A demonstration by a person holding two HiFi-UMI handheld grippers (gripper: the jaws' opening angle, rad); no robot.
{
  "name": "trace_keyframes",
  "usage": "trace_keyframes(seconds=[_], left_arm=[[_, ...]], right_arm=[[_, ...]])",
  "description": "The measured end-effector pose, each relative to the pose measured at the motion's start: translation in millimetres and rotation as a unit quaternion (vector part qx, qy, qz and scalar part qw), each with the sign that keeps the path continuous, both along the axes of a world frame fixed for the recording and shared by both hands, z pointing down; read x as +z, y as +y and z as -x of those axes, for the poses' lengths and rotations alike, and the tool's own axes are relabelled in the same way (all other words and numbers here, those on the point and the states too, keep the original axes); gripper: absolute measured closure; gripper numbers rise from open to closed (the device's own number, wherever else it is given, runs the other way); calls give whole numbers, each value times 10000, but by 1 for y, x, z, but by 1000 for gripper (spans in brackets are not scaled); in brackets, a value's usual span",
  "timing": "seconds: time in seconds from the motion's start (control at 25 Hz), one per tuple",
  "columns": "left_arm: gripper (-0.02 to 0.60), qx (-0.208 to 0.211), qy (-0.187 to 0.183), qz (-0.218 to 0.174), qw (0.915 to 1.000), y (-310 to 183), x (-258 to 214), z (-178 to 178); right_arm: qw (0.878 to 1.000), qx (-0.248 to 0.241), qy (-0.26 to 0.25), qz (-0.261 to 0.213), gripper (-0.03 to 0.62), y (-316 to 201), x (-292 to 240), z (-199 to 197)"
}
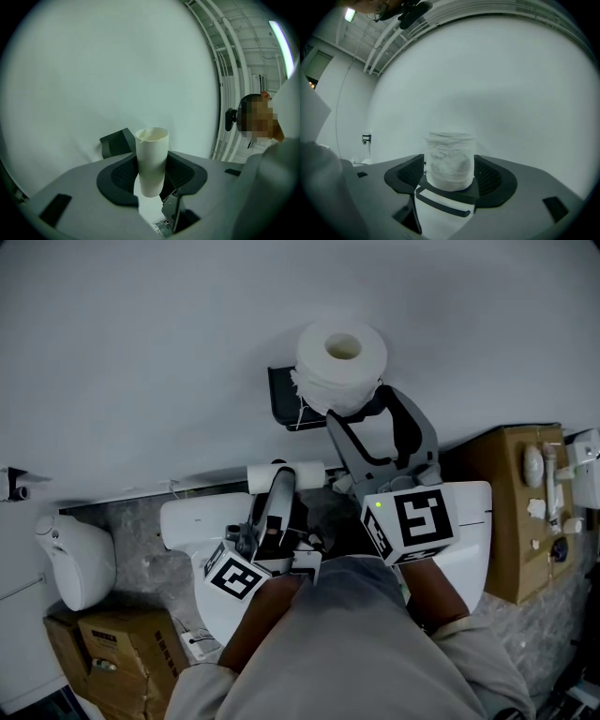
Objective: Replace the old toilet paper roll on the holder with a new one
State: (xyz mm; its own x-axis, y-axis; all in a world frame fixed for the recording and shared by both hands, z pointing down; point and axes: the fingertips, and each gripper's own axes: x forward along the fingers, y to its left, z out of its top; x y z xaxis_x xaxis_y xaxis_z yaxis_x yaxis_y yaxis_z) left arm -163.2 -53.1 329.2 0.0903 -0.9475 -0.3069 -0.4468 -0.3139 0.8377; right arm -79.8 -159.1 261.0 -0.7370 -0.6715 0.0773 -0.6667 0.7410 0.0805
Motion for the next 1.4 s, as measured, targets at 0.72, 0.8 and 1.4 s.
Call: trace_keyframes(seconds=[0.72, 0.8, 1.4], left_arm=[[410, -252, 66, 29, 9997, 3, 7, 7], [410, -273, 80, 24, 9996, 3, 7, 9], [410, -143, 51, -35, 9999, 2, 3, 5]], right_arm=[[9999, -79, 88, 95, 149, -35, -6, 23], [9998, -109, 81, 127, 149, -35, -7, 21], [9992, -244, 30, 308, 149, -26, -5, 21]])
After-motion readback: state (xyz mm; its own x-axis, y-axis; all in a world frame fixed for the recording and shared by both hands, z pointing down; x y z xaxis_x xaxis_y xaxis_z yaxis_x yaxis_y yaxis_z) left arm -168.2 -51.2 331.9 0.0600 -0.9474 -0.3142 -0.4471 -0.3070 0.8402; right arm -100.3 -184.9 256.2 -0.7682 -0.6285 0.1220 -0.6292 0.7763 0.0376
